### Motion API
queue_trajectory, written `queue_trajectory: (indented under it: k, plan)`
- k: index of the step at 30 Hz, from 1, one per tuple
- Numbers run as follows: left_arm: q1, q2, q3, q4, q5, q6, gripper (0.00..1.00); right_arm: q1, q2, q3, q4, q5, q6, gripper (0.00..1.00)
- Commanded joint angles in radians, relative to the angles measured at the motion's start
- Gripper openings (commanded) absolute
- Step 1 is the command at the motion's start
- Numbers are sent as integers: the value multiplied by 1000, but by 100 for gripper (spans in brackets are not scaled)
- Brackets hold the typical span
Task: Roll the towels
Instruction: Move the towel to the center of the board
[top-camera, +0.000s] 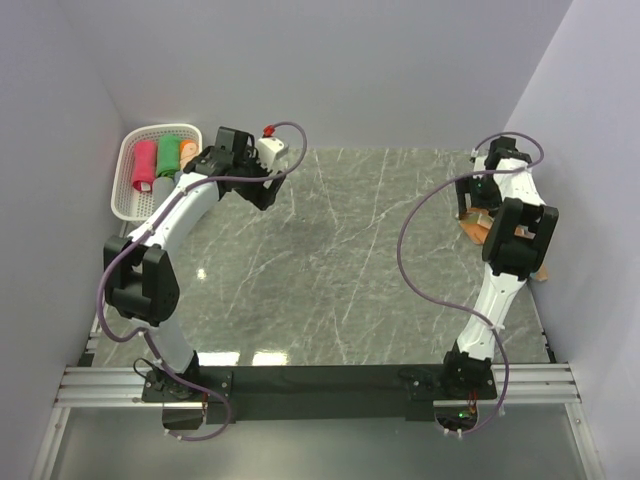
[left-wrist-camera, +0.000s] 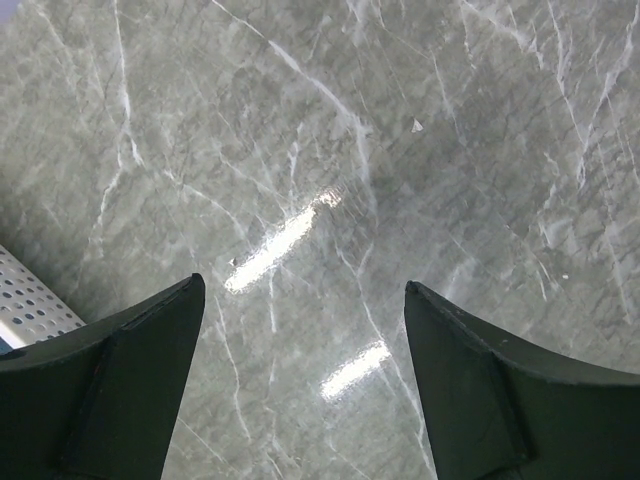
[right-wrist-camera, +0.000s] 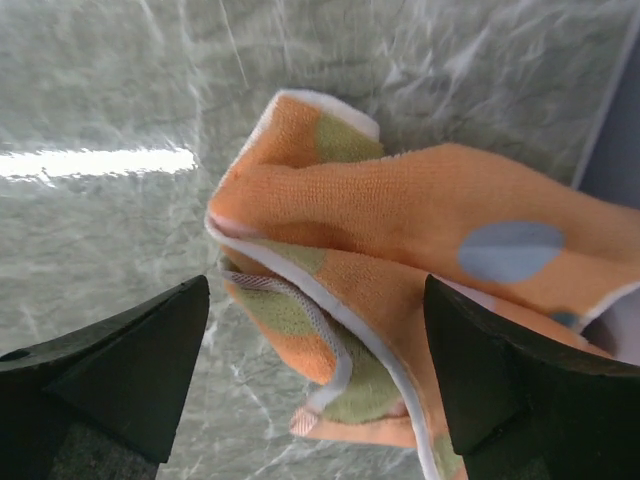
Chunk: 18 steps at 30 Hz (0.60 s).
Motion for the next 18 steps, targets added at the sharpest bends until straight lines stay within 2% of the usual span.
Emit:
queue_trajectory:
  k: [1,2,4,5,6,7,8,10,13,15,16,18]
  plan:
    - [-5,-2,45,-5,-8,-21,86,-5,-11,-8,-22,30,-22,88]
    - [-5,-2,42,-5,-8,-24,86,-5,-6,-26,-30,21,-31,72]
    - [-5,-2,34,-3,-5,-38,85,-5,-5,-49,-62,-61,-36,53]
    - [-5,-2,31,0,-2,-43,85,-3,-9,-77,-74,-107,-36,37]
    - [-5,-2,25,0,2,-47,84,-2,-15,-95,-83,-150,-34,27]
    - [-5,-2,23,3,4,-57,83,7,-25,-112,-95,-257,-34,16]
    - [-5,-2,20,2,9,-61,83,15,-58,-158,-93,-307,-22,0]
    - [-5,-3,19,-5,24,-81,83,37,-110,-251,-45,-457,3,0]
    - [-2,-2,25,-29,50,-112,82,136,-216,-336,54,-581,84,0]
    - [2,-3,17,-43,71,-132,82,248,-285,-403,130,-645,185,0]
    - [15,-3,16,-48,85,-164,82,279,-307,-423,223,-661,229,0]
    - [31,-2,19,-63,145,-219,82,378,-350,-482,339,-724,395,0]
